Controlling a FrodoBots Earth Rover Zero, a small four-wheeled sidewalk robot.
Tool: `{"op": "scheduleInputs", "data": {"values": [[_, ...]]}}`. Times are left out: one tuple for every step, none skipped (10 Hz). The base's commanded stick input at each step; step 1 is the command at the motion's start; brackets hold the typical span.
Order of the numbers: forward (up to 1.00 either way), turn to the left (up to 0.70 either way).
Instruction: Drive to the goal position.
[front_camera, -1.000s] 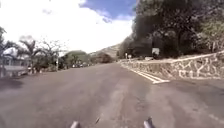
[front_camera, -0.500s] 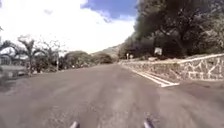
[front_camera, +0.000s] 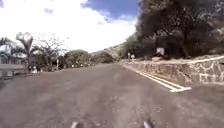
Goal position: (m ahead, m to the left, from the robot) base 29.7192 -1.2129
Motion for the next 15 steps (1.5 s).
{"op": "scheduleInputs", "data": {"values": [[0.85, 0.0], [0.85, 0.0], [0.85, 0.0], [0.85, 0.0], [0.85, 0.0], [0.85, 0.0], [0.85, 0.0], [0.85, 0.0], [0.85, 0.0], [0.85, 0.0], [0.85, 0.0], [0.85, 0.0], [0.85, -0.34], [0.85, -0.34], [0.85, -0.34]]}}
